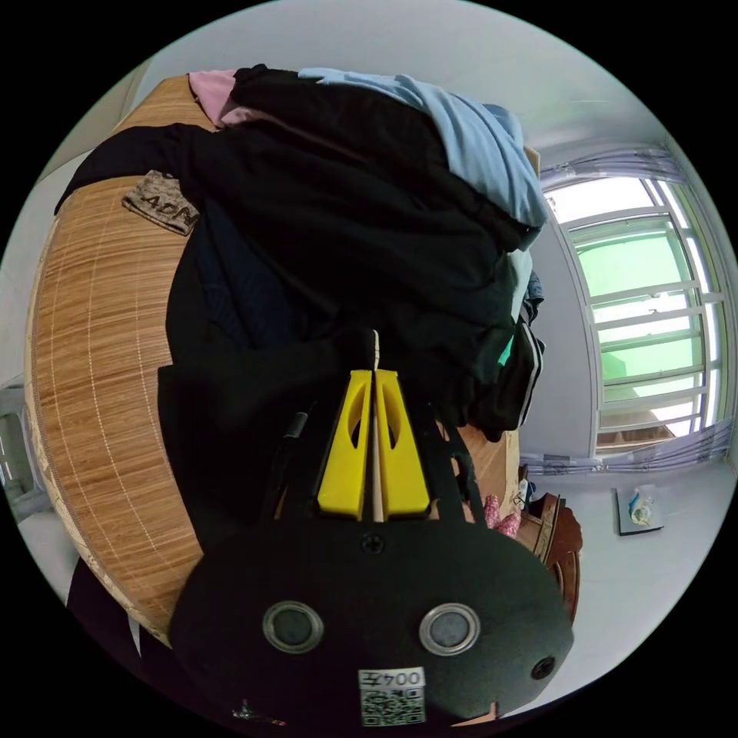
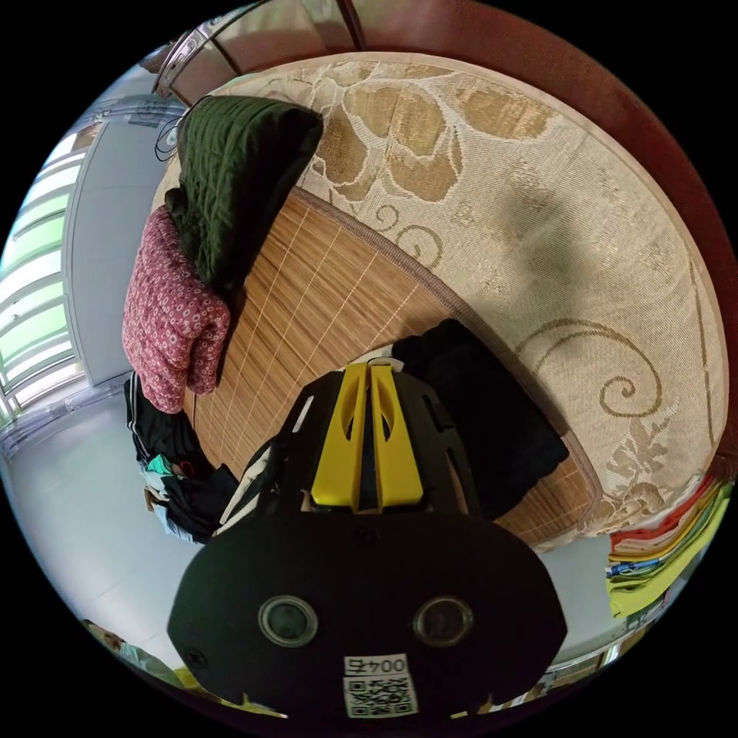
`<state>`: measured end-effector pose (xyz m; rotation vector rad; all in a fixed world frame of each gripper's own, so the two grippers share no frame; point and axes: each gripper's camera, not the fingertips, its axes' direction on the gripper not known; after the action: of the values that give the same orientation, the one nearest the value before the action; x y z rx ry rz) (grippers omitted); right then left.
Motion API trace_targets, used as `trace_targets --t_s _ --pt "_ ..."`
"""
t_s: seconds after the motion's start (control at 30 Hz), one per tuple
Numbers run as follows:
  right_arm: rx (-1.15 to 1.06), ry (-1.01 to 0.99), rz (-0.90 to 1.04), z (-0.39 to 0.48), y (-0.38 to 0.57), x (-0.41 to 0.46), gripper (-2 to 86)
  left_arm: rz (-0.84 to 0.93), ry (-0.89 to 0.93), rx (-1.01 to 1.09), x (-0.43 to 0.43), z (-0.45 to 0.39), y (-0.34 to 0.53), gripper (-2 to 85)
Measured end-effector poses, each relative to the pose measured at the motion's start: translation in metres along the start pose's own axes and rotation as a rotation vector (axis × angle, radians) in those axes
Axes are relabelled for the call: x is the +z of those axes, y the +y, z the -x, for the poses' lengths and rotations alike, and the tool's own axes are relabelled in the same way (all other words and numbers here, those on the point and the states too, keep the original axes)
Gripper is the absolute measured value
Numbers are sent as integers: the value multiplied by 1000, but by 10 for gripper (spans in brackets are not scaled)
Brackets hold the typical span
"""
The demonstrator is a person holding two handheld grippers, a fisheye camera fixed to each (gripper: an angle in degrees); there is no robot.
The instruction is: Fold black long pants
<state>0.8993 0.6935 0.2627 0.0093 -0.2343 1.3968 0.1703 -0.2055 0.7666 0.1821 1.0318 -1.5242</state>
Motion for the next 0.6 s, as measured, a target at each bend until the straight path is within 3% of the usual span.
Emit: trace_targets --t_s 0.2,0.33,0.47,0.6 --pt "-15 -4 -18 22 -34 31 2 -42 -8 26 49 -11 15 15" --pt "-63 -64 -49 40 -48 33 28 -78 87 25 62 -12 25 33" --pt "-183 -95 -102 75 -60 15 67 -150 232 -56 57 -10 34 76" --pt "-321 -67 -217 112 -68 -25 118 -173 252 -75 51 -17 38 101"
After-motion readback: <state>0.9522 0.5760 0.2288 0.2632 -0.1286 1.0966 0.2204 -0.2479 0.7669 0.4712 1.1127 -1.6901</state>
